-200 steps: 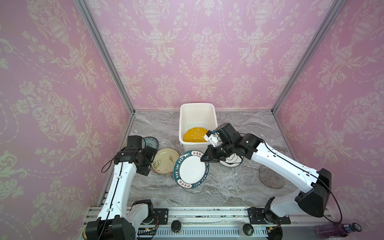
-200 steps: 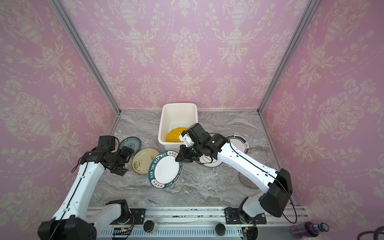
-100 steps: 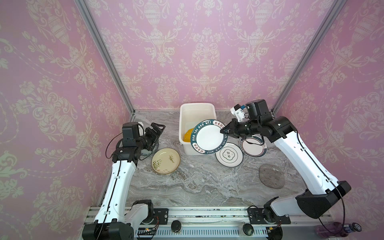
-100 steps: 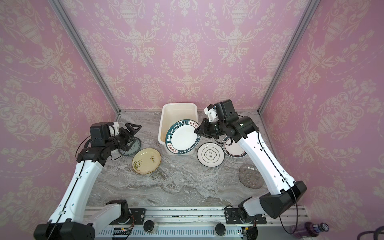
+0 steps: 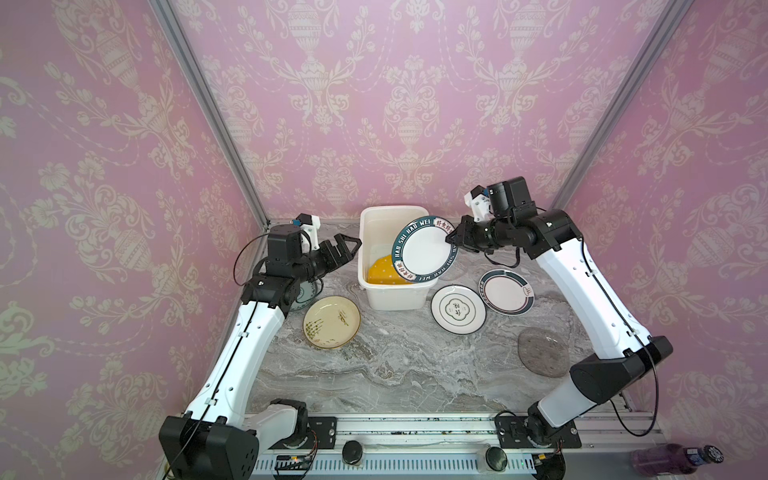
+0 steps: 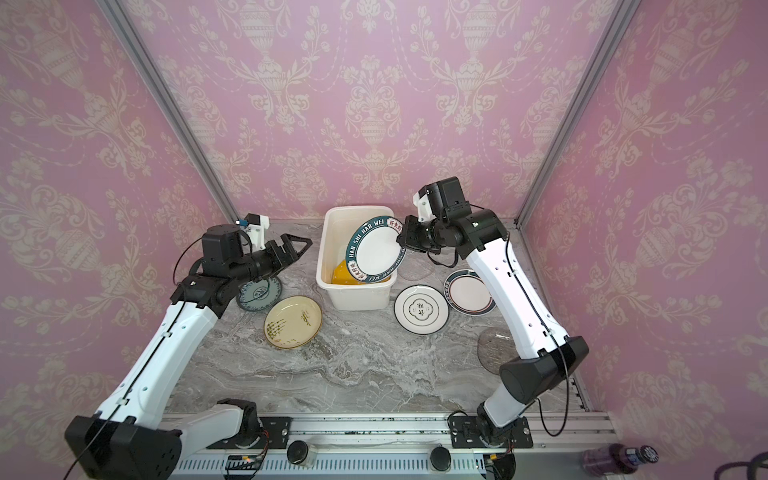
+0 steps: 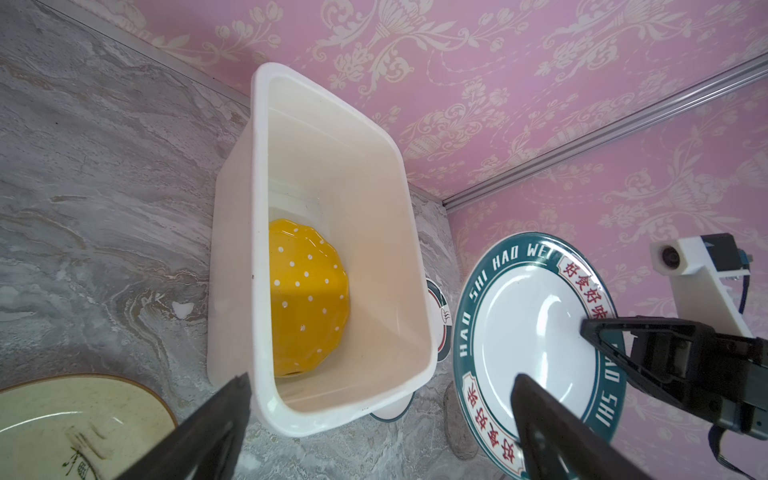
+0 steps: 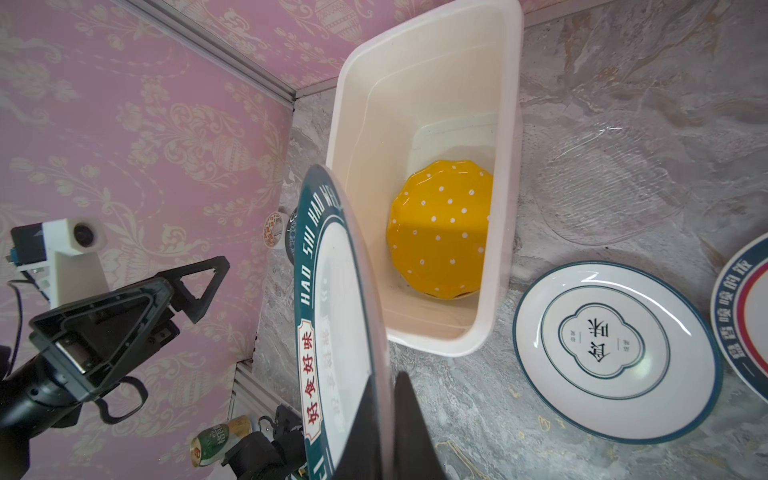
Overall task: Place the plates into the plastic bin on the countertop
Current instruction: 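Carry the plate over the white bin and lower it in with the right gripper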
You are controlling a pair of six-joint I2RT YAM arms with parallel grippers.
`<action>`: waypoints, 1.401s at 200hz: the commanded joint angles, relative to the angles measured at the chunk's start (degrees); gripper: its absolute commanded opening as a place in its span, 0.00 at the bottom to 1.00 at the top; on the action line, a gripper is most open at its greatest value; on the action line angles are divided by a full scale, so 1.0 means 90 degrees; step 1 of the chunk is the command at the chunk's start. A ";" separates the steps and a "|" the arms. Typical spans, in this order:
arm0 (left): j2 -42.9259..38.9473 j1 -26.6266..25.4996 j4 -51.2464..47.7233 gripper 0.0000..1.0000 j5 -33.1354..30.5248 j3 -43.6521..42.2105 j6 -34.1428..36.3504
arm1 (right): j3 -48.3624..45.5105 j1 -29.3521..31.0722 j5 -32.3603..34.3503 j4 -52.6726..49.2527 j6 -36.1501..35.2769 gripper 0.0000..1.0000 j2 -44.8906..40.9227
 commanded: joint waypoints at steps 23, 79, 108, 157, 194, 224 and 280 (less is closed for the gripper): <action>-0.0022 -0.0063 -0.0035 0.99 -0.0045 -0.0062 0.0568 | 0.0564 -0.0035 0.0449 0.0127 -0.0117 0.00 0.0763; -0.0092 -0.0066 0.0241 0.99 -0.0112 -0.0444 0.0640 | 0.0993 0.0052 0.0467 0.0307 -0.0025 0.00 0.1779; 0.0064 -0.0062 0.0297 0.99 -0.0154 -0.0433 0.0702 | 0.1211 0.0226 0.0507 0.0229 -0.0094 0.00 0.2223; 0.0168 -0.0062 0.0532 0.99 -0.0275 -0.0533 0.0754 | 0.1234 0.0484 0.0446 0.0357 -0.0005 0.00 0.2747; 0.0176 -0.0063 0.0556 0.99 -0.0363 -0.0583 0.0762 | 0.1244 0.0603 0.0294 0.0458 0.0045 0.00 0.3106; 0.0149 -0.0066 0.0466 0.99 -0.0425 -0.0622 0.0797 | 0.1156 0.0625 0.0225 0.0549 0.0028 0.00 0.3231; 0.0140 -0.0063 0.0424 0.99 -0.0450 -0.0681 0.0794 | 0.0828 0.0669 0.0086 0.0736 -0.0028 0.00 0.3333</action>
